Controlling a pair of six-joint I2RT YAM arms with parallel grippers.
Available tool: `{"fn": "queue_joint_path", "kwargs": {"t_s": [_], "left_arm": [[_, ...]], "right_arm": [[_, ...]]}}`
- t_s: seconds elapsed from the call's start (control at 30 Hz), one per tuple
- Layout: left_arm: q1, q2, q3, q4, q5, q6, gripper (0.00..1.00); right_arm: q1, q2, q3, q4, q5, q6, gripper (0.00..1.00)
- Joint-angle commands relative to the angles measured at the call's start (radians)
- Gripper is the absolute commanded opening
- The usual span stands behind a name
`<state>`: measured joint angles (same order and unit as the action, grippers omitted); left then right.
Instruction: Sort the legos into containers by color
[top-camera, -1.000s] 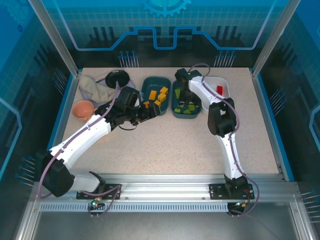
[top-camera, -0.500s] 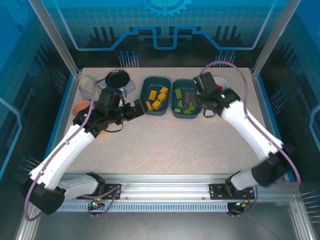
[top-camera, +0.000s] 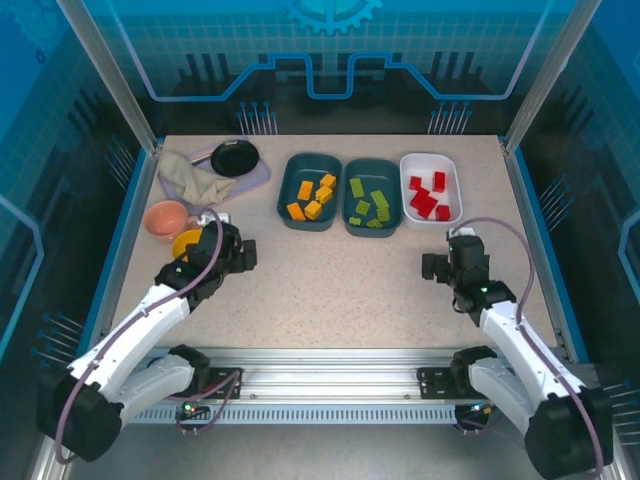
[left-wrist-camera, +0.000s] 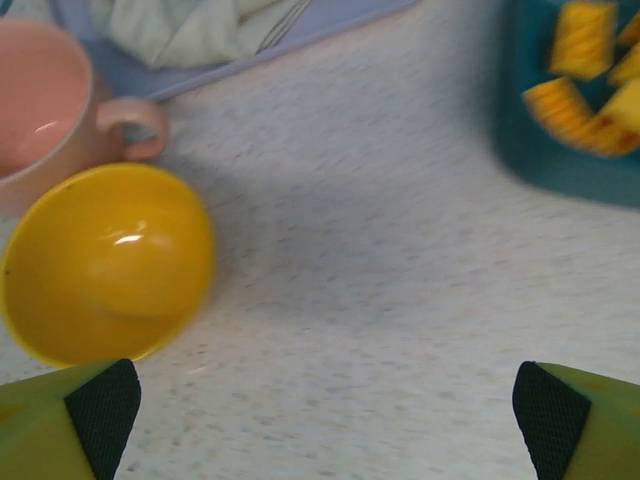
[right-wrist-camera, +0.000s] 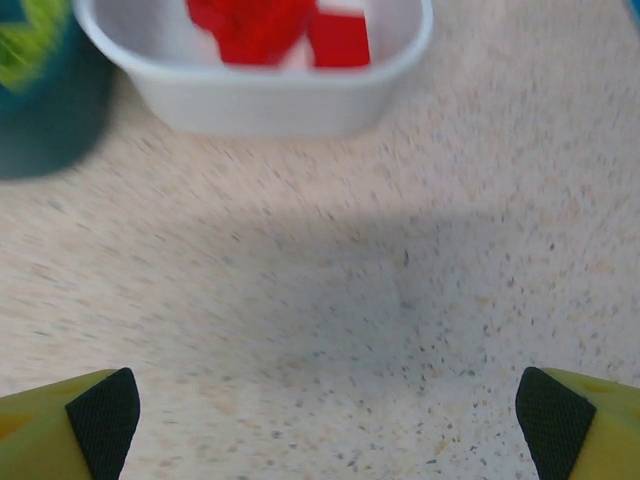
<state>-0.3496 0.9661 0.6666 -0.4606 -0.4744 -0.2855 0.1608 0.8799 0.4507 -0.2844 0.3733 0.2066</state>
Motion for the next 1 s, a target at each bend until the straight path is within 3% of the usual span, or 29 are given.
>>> {"fn": "queue_joint_path", "kwargs": {"t_s": [0.0,0.33,0.47,0.6,0.67,0.83,0.97], "left_arm": [[0.109,0.014,-0.081,0.233,0.046,0.097,0.99],[0.284,0.385,-0.131,0.775,0.245,0.176,0.99],[0.316,0.521,-0.044,0.821,0.295,0.233,0.99],[0.36,0.561,-0.048,0.896,0.364,0.237,0.99],[0.362,0.547,-0.079,0.948,0.372,0.239,0.99],[0.361,0.551,-0.301,1.344,0.36,0.238,0.99],[0.35,0.547,-0.268,1.275,0.347,0.249,0.99]], "right_arm": [[-0.065,0.067,-0.052,0.307,-0.049,-0.052,1.0],[-0.144,0.37,-0.022,0.7,-0.231,-0.108,1.0],[-0.149,0.465,0.011,0.807,-0.273,-0.133,1.0],[-0.165,0.569,0.047,0.889,-0.328,-0.14,1.0],[-0.159,0.581,0.069,0.848,-0.35,-0.16,1.0],[-0.154,0.619,-0.078,1.149,-0.382,-0.178,1.0],[-0.14,0.613,-0.06,1.102,-0.343,-0.181,1.0]]}}
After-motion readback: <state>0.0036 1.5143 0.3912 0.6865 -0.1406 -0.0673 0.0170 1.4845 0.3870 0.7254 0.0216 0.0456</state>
